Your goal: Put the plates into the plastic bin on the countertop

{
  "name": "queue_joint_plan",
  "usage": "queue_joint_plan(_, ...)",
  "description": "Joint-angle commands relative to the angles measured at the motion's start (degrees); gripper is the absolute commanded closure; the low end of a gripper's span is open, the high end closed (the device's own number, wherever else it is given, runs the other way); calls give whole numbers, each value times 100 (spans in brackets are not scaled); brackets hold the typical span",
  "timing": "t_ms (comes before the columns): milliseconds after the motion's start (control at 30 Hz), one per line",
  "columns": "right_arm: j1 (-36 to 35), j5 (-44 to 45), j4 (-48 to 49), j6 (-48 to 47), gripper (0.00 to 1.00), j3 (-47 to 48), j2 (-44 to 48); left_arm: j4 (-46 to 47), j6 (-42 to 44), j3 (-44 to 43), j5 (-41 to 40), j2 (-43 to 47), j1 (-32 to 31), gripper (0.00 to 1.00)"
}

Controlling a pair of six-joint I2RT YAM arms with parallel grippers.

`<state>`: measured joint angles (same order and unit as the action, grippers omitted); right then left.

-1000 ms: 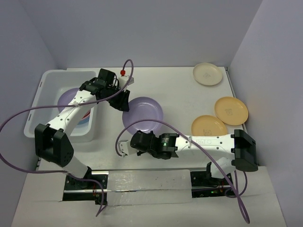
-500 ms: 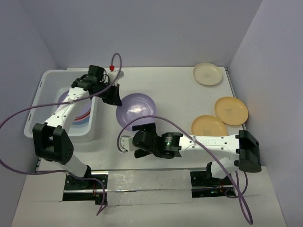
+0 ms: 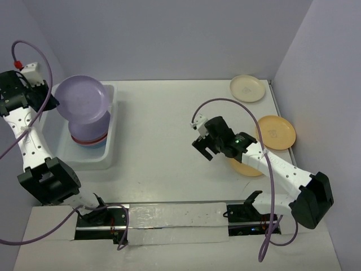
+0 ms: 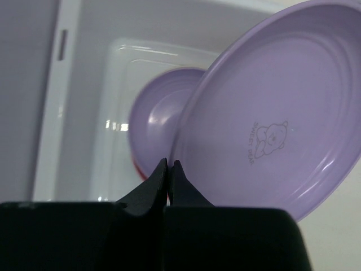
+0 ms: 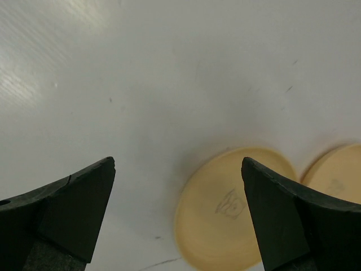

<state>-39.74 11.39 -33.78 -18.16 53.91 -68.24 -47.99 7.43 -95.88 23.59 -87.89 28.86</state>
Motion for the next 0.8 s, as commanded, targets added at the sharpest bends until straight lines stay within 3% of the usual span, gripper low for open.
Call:
queue_joint_plan(0, 503, -634, -165, 742, 1, -527, 90, -141, 287, -148, -176, -244, 361, 100)
queue_joint_plan(167, 1387, -961, -157, 956, 4, -626, -60, 166, 432, 244, -582, -515, 401, 100)
queue_joint_plan(367, 1784, -866, -173, 1016, 7, -566, -268, 140, 522, 210, -759, -1131, 375, 99)
queue_joint_plan(467, 1906, -806, -199, 1017, 10, -548, -380, 56, 584, 117, -733, -1322, 323, 71)
queue_joint_plan(533, 1960, -754, -287, 927, 12, -533, -465, 2, 590, 32, -667, -1346, 297, 38)
queue_joint_plan(567, 2010, -758, -314, 895, 13, -515, -501, 33, 581, 50, -675, -1296, 274, 31)
queue_joint_plan(633, 2105, -819, -382, 817, 15, -453, -567, 118, 582, 119, -775, -1091, 188, 24)
queue_joint_plan(767, 2225, -921, -578, 752, 17, -261, -782, 294, 562, 221, -931, -770, -93, 20)
